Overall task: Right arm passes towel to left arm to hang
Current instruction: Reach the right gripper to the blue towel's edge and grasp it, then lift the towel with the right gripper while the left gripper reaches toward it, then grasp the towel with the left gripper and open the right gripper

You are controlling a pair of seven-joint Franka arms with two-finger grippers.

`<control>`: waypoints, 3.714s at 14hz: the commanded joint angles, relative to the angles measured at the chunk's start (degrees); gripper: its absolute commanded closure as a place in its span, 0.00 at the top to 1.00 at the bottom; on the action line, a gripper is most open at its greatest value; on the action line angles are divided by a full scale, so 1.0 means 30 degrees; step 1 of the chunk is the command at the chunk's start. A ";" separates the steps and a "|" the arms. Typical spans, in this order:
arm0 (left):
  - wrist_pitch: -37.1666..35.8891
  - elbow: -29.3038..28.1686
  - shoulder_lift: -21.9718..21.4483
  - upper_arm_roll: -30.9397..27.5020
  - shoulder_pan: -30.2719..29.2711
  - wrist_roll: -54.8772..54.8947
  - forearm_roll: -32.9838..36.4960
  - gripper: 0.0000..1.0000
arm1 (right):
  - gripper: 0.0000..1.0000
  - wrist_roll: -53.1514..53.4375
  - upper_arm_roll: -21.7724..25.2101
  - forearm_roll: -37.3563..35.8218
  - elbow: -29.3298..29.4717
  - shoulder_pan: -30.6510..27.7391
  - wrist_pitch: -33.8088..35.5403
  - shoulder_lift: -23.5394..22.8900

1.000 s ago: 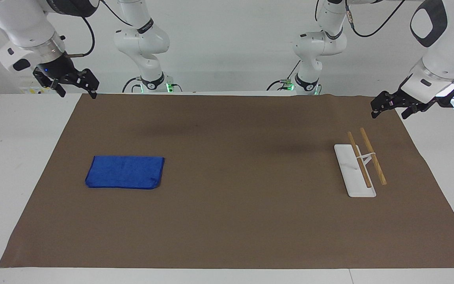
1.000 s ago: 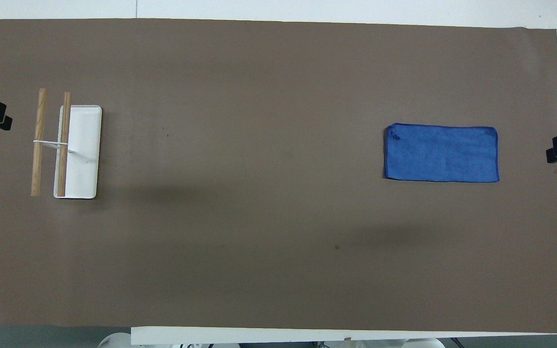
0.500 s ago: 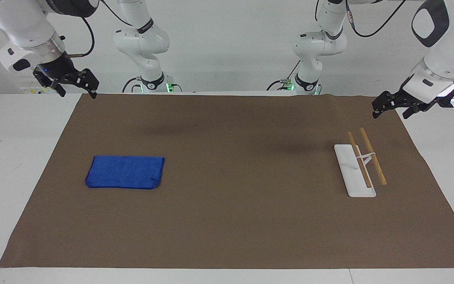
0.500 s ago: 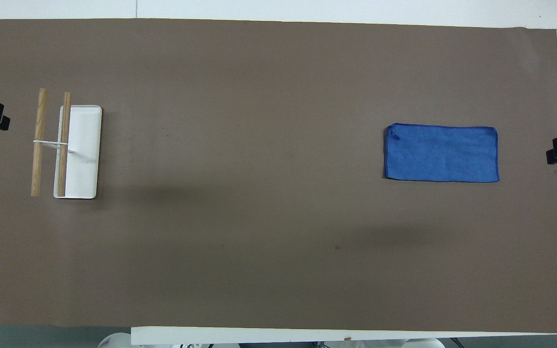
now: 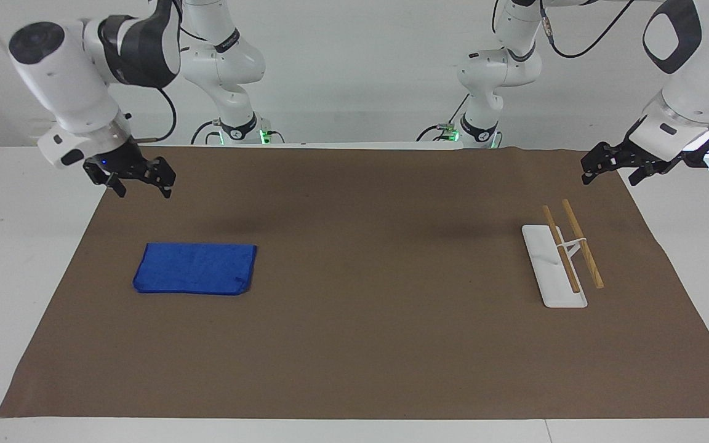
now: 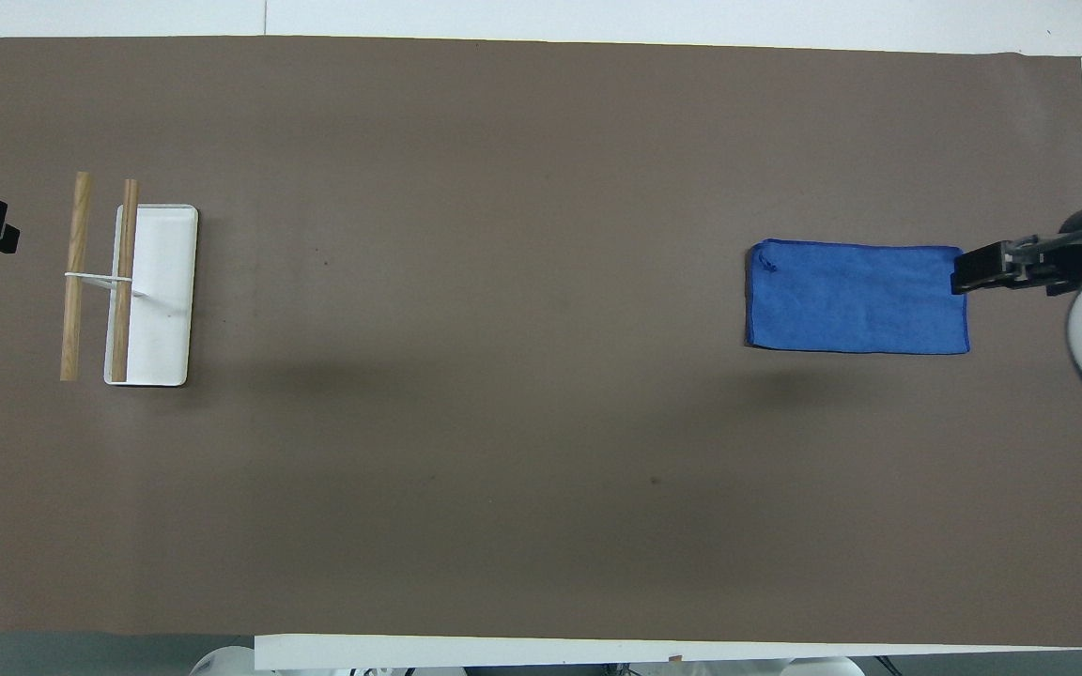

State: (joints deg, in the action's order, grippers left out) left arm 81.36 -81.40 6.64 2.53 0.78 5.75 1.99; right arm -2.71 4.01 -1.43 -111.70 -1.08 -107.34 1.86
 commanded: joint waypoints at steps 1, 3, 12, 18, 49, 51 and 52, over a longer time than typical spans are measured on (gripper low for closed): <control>0.0303 -0.0582 -0.0455 -0.0142 0.0034 0.0309 0.0187 1.00 | 1.00 -0.0503 -0.0018 0.0270 -0.3130 -0.0197 -0.2736 0.0437; 0.0303 -0.0582 -0.0455 -0.0142 0.0034 0.0309 0.0187 1.00 | 1.00 -0.0504 -0.0018 0.0270 -0.3751 -0.0197 -0.4202 -0.0525; 0.0303 -0.0582 -0.0426 -0.0142 0.0034 0.0309 0.0187 1.00 | 0.91 0.0200 -0.0047 0.0764 -0.5159 -0.0110 -1.0010 -0.3930; 0.0303 -0.0582 -0.0426 -0.0142 0.0034 0.0309 0.0187 1.00 | 0.64 -0.1788 -0.0047 0.1032 -0.5804 -0.0197 -1.0010 -0.3988; 1.0996 -0.7525 -0.0047 -0.0024 1.1398 -3.5755 -0.0779 0.97 | 0.00 1.8011 -0.2859 2.0778 0.1580 0.6715 -0.3476 -0.3578; 1.0996 -0.7554 0.0043 -0.0024 1.1518 -3.5755 -0.0809 0.78 | 0.00 1.8158 -0.2859 2.0778 0.1579 0.6951 -0.3740 -0.3578; 1.0967 -0.7554 0.0043 -0.0024 1.1519 -3.5755 -0.0838 0.45 | 0.00 1.8159 -0.2859 2.0778 0.1550 0.6951 -0.3740 -0.3549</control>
State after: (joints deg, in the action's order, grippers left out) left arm 113.21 -102.99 7.64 3.29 34.59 -100.90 0.32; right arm 51.09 -4.62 59.65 -106.97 19.40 -117.84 -8.77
